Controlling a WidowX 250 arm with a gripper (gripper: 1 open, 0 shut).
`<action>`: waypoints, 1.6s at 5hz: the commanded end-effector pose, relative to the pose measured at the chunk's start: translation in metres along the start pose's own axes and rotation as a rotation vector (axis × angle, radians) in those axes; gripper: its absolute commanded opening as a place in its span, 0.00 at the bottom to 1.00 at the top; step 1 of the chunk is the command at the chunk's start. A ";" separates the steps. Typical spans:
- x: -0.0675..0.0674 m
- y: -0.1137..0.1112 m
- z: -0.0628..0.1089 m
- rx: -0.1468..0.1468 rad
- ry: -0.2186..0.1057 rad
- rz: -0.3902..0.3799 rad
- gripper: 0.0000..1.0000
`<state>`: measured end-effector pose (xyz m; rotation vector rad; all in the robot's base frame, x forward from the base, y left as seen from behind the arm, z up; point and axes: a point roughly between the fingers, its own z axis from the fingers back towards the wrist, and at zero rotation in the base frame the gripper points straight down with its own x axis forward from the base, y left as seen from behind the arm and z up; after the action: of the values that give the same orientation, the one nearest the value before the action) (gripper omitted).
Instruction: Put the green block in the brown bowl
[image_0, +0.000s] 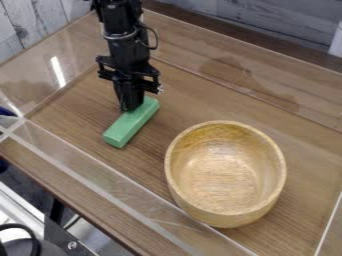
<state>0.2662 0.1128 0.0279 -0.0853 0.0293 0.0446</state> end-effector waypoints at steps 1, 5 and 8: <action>-0.004 0.004 -0.010 -0.003 0.018 0.004 0.00; -0.008 0.006 -0.019 -0.009 0.031 0.007 0.00; -0.010 0.003 -0.010 -0.002 0.028 0.008 0.00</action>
<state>0.2639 0.1165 0.0241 -0.0840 0.0289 0.0416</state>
